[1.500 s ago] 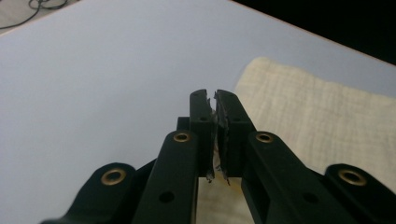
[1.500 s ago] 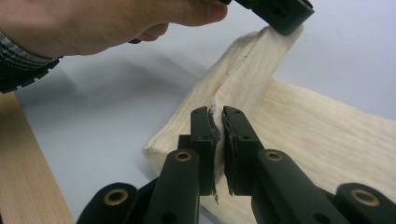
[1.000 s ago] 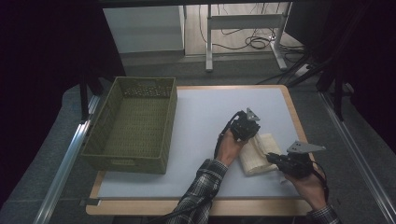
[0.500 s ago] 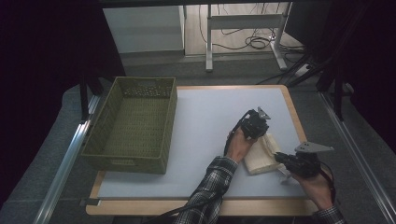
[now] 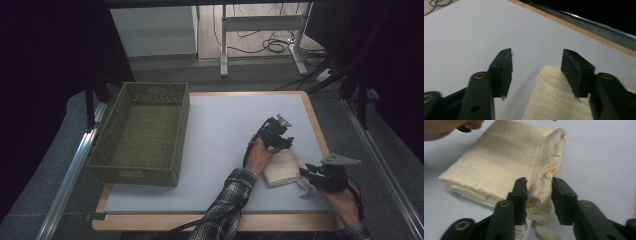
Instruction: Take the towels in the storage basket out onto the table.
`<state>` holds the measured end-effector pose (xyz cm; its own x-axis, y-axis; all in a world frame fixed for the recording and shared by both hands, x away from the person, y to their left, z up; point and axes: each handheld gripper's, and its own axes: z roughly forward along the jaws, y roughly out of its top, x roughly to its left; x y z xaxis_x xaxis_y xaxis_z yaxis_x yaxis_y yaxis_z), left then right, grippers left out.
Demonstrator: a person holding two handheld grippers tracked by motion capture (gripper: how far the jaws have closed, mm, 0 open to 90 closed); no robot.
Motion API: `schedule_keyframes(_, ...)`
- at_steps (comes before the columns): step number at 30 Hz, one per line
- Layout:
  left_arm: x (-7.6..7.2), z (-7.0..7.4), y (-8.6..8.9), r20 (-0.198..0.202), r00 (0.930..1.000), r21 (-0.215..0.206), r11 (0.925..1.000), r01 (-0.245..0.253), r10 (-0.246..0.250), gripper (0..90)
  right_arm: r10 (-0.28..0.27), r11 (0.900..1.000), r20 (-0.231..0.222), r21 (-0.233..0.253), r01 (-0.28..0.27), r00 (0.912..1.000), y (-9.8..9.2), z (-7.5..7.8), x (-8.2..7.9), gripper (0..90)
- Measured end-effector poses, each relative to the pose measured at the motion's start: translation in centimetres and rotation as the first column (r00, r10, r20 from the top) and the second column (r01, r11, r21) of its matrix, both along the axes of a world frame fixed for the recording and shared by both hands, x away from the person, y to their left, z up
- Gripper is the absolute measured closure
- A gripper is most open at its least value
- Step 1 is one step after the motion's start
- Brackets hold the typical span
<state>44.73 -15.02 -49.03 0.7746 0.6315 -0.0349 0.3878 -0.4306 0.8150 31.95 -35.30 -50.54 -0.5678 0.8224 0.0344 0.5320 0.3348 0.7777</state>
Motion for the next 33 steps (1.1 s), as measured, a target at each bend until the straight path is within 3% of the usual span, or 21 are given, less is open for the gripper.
schedule_keyframes(3, -0.1, 0.8, 0.9, 0.003, 1.0000, -0.007, 1.0000, -0.004, 0.004, 35.8, -0.023, 1.000, 0.012, -0.003, 0.023, 0.9997, -0.7, 0.5, -0.2, 59.6)
schedule_keyframes(8, -0.6, 1.1, 2.5, 0.002, 1.0000, 0.022, 0.9997, -0.002, 0.002, 34.9, -0.047, 0.999, 0.024, 0.003, 0.047, 0.9986, -1.5, 1.5, -0.1, 53.6)
schedule_keyframes(9, -0.8, 1.1, 3.6, -0.002, 1.0000, 0.045, 0.9990, -0.006, 0.006, 35.0, -0.044, 0.999, 0.019, 0.001, 0.044, 0.9988, -1.4, 1.7, 0.1, 51.4)
schedule_keyframes(12, -1.3, 0.6, 5.3, -0.019, 0.9996, 0.056, 0.9983, -0.019, 0.020, 35.4, -0.050, 0.999, 0.012, 0.003, 0.050, 0.9987, -1.1, 1.9, 0.6, 49.2)
schedule_keyframes(18, -2.2, -0.8, 7.9, -0.065, 0.9974, 0.047, 0.9985, -0.028, 0.031, 39.0, -0.049, 0.998, -0.008, -0.026, 0.048, 0.9988, -0.1, 1.4, 1.6, 48.9)
schedule_keyframes(24, -2.3, -2.7, 8.2, -0.107, 0.9939, 0.061, 0.9980, -0.020, 0.026, 41.2, -0.064, 0.996, -0.060, -0.063, 0.060, 0.9962, -0.2, 0.1, 1.6, 49.0)
schedule_keyframes(30, -2.3, -3.5, 7.9, -0.101, 0.9946, 0.112, 0.9936, -0.014, 0.025, 41.7, -0.061, 0.996, -0.087, -0.074, 0.055, 0.9943, 0.0, -1.1, 1.3, 49.5)
schedule_keyframes(33, -2.3, -3.7, 8.0, -0.134, 0.9909, 0.085, 0.9964, -0.001, 0.013, 44.4, -0.070, 0.995, -0.104, -0.084, 0.062, 0.9921, 0.2, -1.0, 1.4, 51.7)
